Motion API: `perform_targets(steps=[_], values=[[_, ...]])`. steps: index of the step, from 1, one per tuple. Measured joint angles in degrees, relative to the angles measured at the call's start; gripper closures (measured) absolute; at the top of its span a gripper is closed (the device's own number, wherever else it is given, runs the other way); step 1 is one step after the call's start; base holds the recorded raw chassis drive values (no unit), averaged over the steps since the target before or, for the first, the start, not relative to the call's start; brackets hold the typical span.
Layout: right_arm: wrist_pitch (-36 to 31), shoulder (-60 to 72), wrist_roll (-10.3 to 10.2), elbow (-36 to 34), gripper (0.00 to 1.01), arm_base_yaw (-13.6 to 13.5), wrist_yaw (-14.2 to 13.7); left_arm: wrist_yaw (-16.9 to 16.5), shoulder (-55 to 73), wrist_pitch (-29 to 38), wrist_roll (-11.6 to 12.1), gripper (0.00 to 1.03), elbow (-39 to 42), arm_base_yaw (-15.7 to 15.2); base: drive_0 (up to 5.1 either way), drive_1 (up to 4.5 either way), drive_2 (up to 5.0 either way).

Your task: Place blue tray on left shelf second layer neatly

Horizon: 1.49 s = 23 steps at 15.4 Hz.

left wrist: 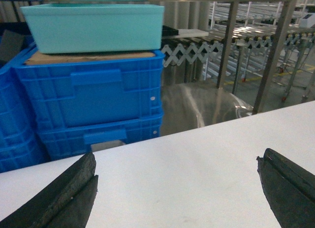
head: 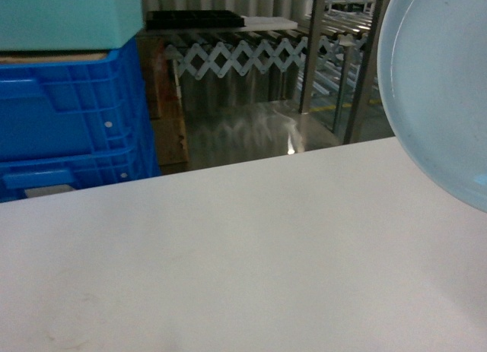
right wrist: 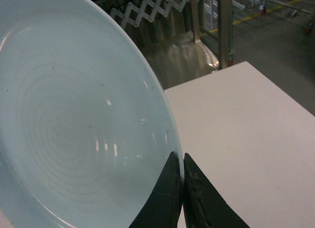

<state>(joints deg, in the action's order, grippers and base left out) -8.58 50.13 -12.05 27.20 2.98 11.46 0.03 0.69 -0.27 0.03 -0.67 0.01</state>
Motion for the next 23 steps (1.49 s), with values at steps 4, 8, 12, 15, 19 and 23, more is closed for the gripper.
perform_targets(steps=[4, 8, 12, 15, 19, 23], values=[[0.1, 0.0, 0.0, 0.0, 0.99, 0.0, 0.0, 0.0, 0.0, 0.1, 0.0, 0.05, 0.0, 0.0, 3.5, -3.89, -3.9], [0.1, 0.0, 0.0, -0.1, 0.99, 0.0, 0.1, -0.1, 0.0, 0.0, 0.0, 0.05, 0.0, 0.0, 3.6, -3.85, -3.9], [0.4, 0.0, -0.1, -0.1, 0.99, 0.2, -0.7, -0.2, 0.0, 0.2, 0.0, 0.05, 0.0, 0.0, 1.2, -2.55, -2.5], [0.1, 0.0, -0.2, -0.1, 0.99, 0.0, -0.1, -0.1, 0.0, 0.0, 0.0, 0.05, 0.0, 0.0, -1.3, -1.31, -1.3], [-0.1, 0.0, -0.2, -0.1, 0.99, 0.0, 0.2, 0.2, 0.0, 0.0, 0.0, 0.05, 0.0, 0.0, 0.2, -1.71, -3.3], [0.1, 0.0, -0.2, -0.1, 0.99, 0.0, 0.0, 0.1, 0.0, 0.0, 0.0, 0.05, 0.0, 0.0, 2.4, -2.09, -5.7]])
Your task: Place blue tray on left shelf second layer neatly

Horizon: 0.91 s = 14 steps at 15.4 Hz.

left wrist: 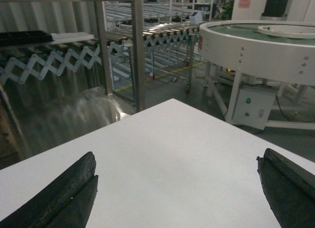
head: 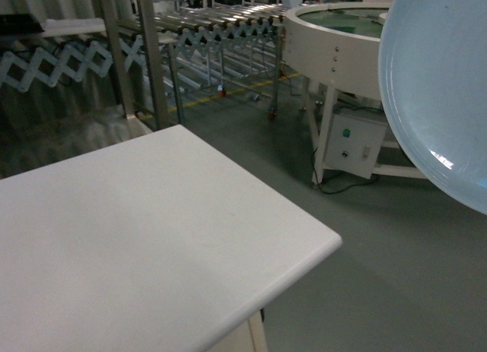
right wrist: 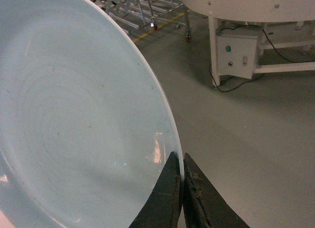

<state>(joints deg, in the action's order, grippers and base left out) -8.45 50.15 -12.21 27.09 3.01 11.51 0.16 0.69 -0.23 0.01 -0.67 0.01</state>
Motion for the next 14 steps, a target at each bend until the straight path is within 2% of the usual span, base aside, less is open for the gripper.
perform_targets(steps=[14], values=[[0.0, 0.0, 0.0, 0.0, 0.99, 0.0, -0.1, -0.1, 0.0, 0.0, 0.0, 0.05, 0.0, 0.0, 2.6, -1.83, -5.5]])
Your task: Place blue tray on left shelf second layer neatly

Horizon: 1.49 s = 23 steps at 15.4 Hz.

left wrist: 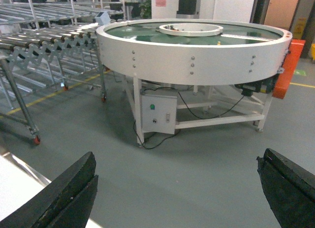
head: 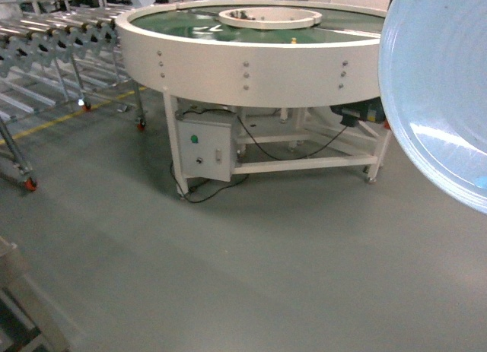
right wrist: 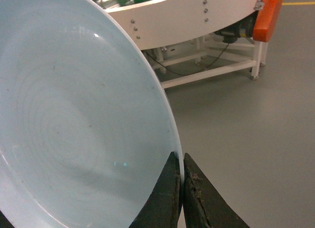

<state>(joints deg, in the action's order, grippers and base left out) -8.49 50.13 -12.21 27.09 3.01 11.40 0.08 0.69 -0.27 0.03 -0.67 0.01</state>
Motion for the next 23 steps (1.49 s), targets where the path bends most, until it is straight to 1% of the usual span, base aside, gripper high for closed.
perform_targets(steps=[19, 23], values=[[-0.1, 0.0, 0.0, -0.1, 0.99, 0.0, 0.0, -0.1, 0.0, -0.2, 0.0, 0.05, 0.0, 0.0, 2.7, -1.69, -5.5], [0.1, 0.0, 0.0, -0.2, 0.99, 0.0, -0.5, -0.1, 0.0, 0.1, 0.0, 0.05, 0.0, 0.0, -1.3, -1.32, -1.3]])
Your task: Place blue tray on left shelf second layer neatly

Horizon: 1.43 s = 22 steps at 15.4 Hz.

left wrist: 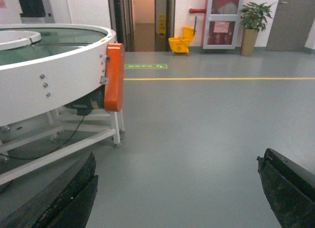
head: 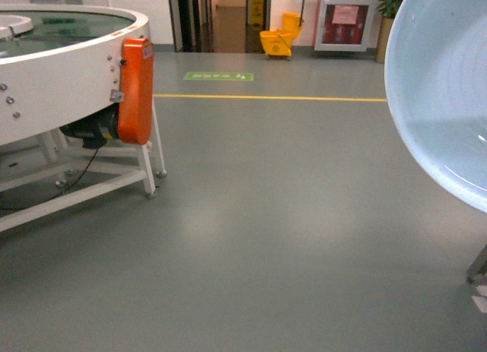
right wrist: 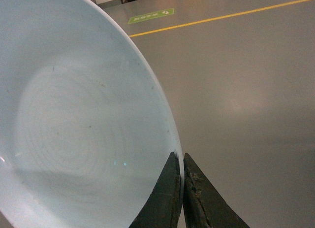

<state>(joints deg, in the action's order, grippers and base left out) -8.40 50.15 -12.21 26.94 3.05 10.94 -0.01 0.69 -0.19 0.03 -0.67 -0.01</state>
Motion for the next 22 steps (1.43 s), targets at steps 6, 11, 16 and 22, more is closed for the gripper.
perform_targets(steps=[6, 11, 16, 22], values=[[0.0, 0.0, 0.0, 0.0, 0.99, 0.0, 0.3, 0.0, 0.0, -0.1, 0.0, 0.05, 0.0, 0.0, -1.6, -1.60, -1.6], [0.0, 0.0, 0.0, 0.0, 0.99, 0.0, 0.3, 0.0, 0.0, -0.1, 0.0, 0.05, 0.0, 0.0, -1.6, -1.59, -1.6], [0.0, 0.0, 0.0, 0.0, 0.99, 0.0, 0.3, 0.0, 0.0, -0.1, 0.0, 0.05, 0.0, 0.0, -1.6, -1.62, -1.6], [0.0, 0.0, 0.0, 0.0, 0.99, 0.0, 0.3, 0.0, 0.0, -0.1, 0.0, 0.05, 0.0, 0.0, -1.6, -1.56, -1.6]])
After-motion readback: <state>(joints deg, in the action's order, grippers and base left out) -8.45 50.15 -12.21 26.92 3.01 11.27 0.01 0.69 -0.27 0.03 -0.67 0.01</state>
